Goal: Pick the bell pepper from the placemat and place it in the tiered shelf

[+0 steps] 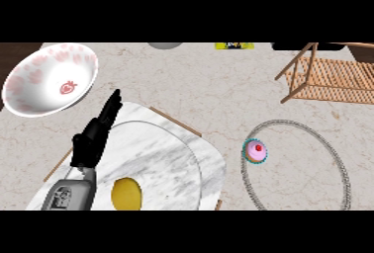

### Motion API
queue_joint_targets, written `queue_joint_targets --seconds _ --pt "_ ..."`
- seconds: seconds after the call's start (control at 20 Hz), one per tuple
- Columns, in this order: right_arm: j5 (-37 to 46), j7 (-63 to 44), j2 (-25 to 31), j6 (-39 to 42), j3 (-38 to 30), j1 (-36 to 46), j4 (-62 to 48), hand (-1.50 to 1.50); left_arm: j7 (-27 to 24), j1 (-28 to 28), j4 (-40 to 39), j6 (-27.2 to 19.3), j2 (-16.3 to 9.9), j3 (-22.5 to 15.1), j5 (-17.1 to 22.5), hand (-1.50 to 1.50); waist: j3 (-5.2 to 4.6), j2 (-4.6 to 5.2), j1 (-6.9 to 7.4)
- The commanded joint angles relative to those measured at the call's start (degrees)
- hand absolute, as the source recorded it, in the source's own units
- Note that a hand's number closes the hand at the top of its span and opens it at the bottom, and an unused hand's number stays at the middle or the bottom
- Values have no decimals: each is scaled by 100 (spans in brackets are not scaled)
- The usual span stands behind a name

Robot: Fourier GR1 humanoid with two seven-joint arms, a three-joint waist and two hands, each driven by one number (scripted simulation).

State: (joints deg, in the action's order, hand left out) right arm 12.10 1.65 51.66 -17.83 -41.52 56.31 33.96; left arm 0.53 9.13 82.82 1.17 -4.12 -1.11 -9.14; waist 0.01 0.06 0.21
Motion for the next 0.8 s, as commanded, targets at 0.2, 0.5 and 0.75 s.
queue_joint_targets --seconds 0.2,0.5,0.75 --pt "-524 -887 1364 423 -695 -428 -419 -150 111 -19 65 -28 103 -8 53 0 3 -3 -50" --pt "-764 -1094 2087 1637 -1025 -1738 -943 -150 88 13 -9 65 -85 211 161 0 7 -10 -145" --pt "-1046 -331 2660 2578 -1564 -2947 -1491 -150 170 53 103 108 -129 249 210 0 16 -22 -195"
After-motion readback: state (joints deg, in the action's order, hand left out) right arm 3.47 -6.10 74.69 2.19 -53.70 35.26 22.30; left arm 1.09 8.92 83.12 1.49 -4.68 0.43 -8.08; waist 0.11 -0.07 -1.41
